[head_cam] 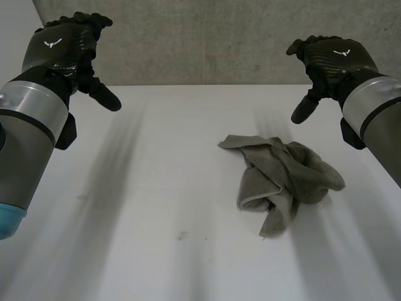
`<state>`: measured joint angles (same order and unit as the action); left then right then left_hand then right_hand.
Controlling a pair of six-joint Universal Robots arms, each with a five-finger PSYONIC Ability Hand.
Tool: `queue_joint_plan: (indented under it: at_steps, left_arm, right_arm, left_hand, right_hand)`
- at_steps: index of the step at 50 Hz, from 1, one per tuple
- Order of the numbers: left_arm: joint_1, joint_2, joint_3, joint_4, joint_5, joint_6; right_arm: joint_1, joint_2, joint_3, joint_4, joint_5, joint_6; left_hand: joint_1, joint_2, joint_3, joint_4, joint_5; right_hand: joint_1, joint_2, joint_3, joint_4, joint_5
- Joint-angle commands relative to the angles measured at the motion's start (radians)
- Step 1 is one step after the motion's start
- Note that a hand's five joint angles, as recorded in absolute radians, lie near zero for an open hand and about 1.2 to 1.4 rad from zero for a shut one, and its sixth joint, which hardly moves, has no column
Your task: Fold the towel.
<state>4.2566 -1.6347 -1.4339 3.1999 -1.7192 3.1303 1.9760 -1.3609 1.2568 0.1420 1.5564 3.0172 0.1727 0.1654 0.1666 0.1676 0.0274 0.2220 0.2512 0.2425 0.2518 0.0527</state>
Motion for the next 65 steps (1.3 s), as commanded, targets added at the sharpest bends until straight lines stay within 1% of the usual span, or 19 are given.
queue_joint_plan:
  at_steps: [1, 6, 12, 19, 23, 24, 26, 28, 31, 37, 47, 48, 49, 50, 51, 53, 57, 59, 65]
  left_arm:
    - [-0.003, -0.005, -0.002, 0.000, 0.001, 0.001]
    - [-0.006, -0.042, 0.000, 0.000, 0.003, 0.002]
    - [-0.018, -0.094, -0.002, -0.002, 0.009, 0.013]
    - [-0.067, -0.237, -0.002, 0.000, 0.110, 0.137]
    - [-0.067, -0.278, 0.000, 0.002, 0.132, 0.182]
    - [-0.067, -0.292, 0.000, 0.005, 0.132, 0.189]
    - [-0.067, -0.300, 0.000, 0.017, 0.132, 0.189]
    - [-0.067, -0.300, -0.003, 0.052, 0.130, 0.191]
    - [-0.066, -0.300, -0.006, 0.066, 0.128, 0.192]
    - [-0.050, -0.274, -0.006, 0.077, 0.128, 0.189]
    - [-0.034, -0.235, -0.008, 0.077, 0.127, 0.189]
    - [-0.034, -0.235, -0.008, 0.077, 0.127, 0.189]
    - [-0.034, -0.234, -0.008, 0.077, 0.125, 0.189]
    - [-0.034, -0.234, -0.008, 0.077, 0.125, 0.189]
    - [-0.034, -0.232, -0.008, 0.075, 0.127, 0.189]
    - [-0.034, -0.232, -0.008, 0.075, 0.127, 0.189]
    - [-0.038, -0.229, -0.008, 0.072, 0.128, 0.189]
    - [-0.043, -0.223, -0.008, 0.069, 0.128, 0.189]
    - [-0.057, -0.198, -0.016, 0.061, 0.128, 0.189]
  right_arm:
    - [-0.006, 0.086, -0.043, 0.056, 0.005, -0.218]
    - [-0.006, 0.163, -0.059, 0.111, 0.024, -0.366]
    - [-0.011, 0.293, -0.103, 0.134, 0.027, -0.344]
    - [-0.052, 0.427, -0.160, 0.186, 0.025, -0.288]
    - [-0.059, 0.488, -0.194, 0.222, 0.004, -0.210]
    - [-0.059, 0.488, -0.194, 0.222, 0.004, -0.210]
    - [-0.049, 0.488, -0.183, 0.212, -0.036, -0.164]
    - [-0.043, 0.480, -0.172, 0.200, -0.067, -0.149]
    - [-0.030, 0.438, -0.128, 0.160, -0.134, -0.132]
    - [0.153, 0.321, 0.039, -0.023, -0.229, -0.110]
    - [0.372, 0.361, 0.131, -0.101, -0.240, -0.110]
    - [0.379, 0.364, 0.128, -0.101, -0.239, -0.110]
    - [0.379, 0.364, 0.128, -0.101, -0.239, -0.110]
    - [0.379, 0.358, 0.122, -0.099, -0.227, -0.109]
    - [0.379, 0.358, 0.122, -0.099, -0.226, -0.109]
    - [0.366, 0.327, 0.104, -0.098, -0.205, -0.106]
    - [0.319, 0.273, 0.073, -0.085, -0.159, -0.087]
    - [0.214, 0.214, 0.055, -0.059, -0.116, -0.043]
    - [0.106, 0.137, 0.018, 0.010, -0.114, 0.000]
  left_hand:
    - [0.003, 0.010, 0.009, 0.008, -0.027]
    - [0.003, 0.010, 0.009, 0.008, -0.027]
    - [0.003, 0.010, 0.009, 0.008, -0.027]
    - [0.003, 0.010, 0.009, 0.008, -0.027]
    - [0.003, 0.010, 0.009, 0.008, -0.027]
    - [0.003, 0.010, 0.009, 0.008, -0.027]
    - [0.003, 0.010, 0.009, 0.008, -0.027]
    - [0.003, 0.010, 0.009, 0.008, -0.027]
    - [0.003, 0.010, 0.009, 0.008, -0.027]
    - [0.003, 0.010, 0.009, 0.008, -0.027]
    - [0.003, 0.010, 0.009, 0.008, -0.027]
    - [0.003, 0.010, 0.009, 0.008, -0.027]
    - [0.003, 0.010, 0.009, 0.008, -0.027]
    - [0.003, 0.010, 0.009, 0.008, -0.027]
    - [0.003, 0.010, 0.009, 0.008, -0.027]
    - [0.003, 0.010, 0.009, 0.008, -0.027]
    - [0.009, 0.016, 0.015, 0.014, -0.021]
    - [0.009, 0.016, 0.015, 0.014, -0.021]
    - [0.023, 0.030, 0.029, 0.028, -0.006]
  right_hand:
    - [-0.047, -0.077, -0.068, -0.077, -0.053]
    - [-0.047, -0.077, -0.068, -0.077, -0.053]
    - [-0.047, -0.077, -0.068, -0.077, -0.053]
    - [0.024, -0.005, 0.004, -0.005, 0.019]
    - [0.466, 0.436, 0.445, 0.436, 0.460]
    - [0.468, 0.439, 0.447, 0.438, 0.463]
    - [1.005, 0.976, 0.985, 0.975, 1.000]
    - [1.173, 1.143, 1.152, 1.143, 1.167]
    - [1.174, 1.145, 1.154, 1.145, 1.169]
    - [1.174, 1.145, 1.154, 1.145, 1.169]
    - [1.174, 1.145, 1.154, 1.145, 1.169]
    - [1.042, 1.012, 1.021, 1.012, 1.036]
    - [1.040, 1.011, 1.020, 1.011, 1.035]
    - [0.628, 0.598, 0.607, 0.598, 0.622]
    - [0.623, 0.594, 0.603, 0.594, 0.618]
    - [0.097, 0.068, 0.076, 0.067, 0.092]
    - [-0.034, -0.063, -0.055, -0.064, -0.039]
    - [-0.047, -0.077, -0.068, -0.077, -0.053]
    - [-0.047, -0.077, -0.068, -0.077, -0.053]
